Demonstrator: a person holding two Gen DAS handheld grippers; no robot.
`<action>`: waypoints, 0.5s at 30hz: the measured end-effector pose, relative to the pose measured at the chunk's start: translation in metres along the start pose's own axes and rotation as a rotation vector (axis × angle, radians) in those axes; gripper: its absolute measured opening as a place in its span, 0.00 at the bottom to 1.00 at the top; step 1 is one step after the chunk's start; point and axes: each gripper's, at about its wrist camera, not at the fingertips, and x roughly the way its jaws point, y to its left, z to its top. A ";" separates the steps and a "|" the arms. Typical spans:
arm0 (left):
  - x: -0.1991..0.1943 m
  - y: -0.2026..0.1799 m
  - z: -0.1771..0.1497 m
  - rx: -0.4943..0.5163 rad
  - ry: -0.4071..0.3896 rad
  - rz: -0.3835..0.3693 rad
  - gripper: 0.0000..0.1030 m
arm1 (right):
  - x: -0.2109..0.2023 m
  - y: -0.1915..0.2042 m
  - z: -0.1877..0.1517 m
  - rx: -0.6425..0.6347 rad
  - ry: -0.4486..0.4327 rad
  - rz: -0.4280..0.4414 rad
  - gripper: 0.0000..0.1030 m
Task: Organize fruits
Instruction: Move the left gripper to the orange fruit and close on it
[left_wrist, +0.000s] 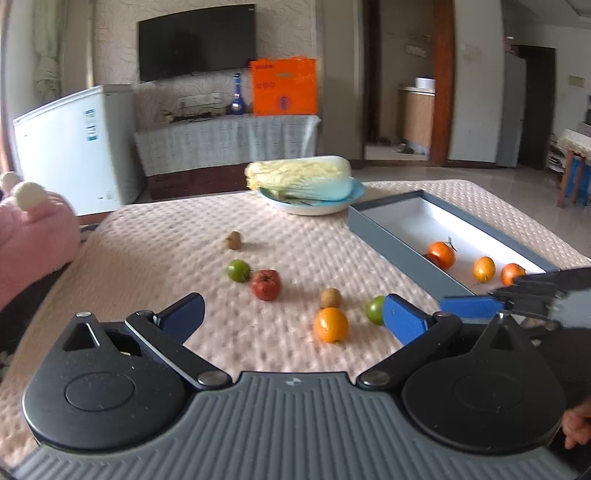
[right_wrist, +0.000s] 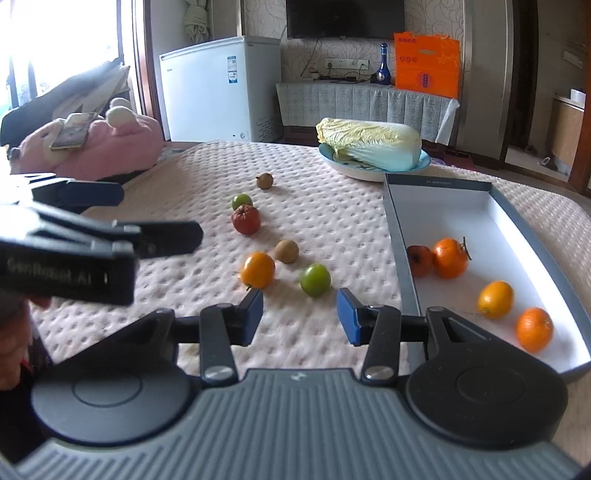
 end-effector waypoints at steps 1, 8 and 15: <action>0.004 -0.001 -0.001 0.002 0.005 -0.016 1.00 | 0.004 -0.001 0.001 0.003 0.003 -0.007 0.45; 0.036 -0.005 -0.003 0.024 0.032 -0.081 0.85 | 0.025 0.003 -0.001 -0.021 0.051 -0.027 0.43; 0.067 0.004 -0.006 -0.018 0.096 -0.055 0.72 | 0.034 -0.007 -0.002 -0.022 0.082 -0.049 0.43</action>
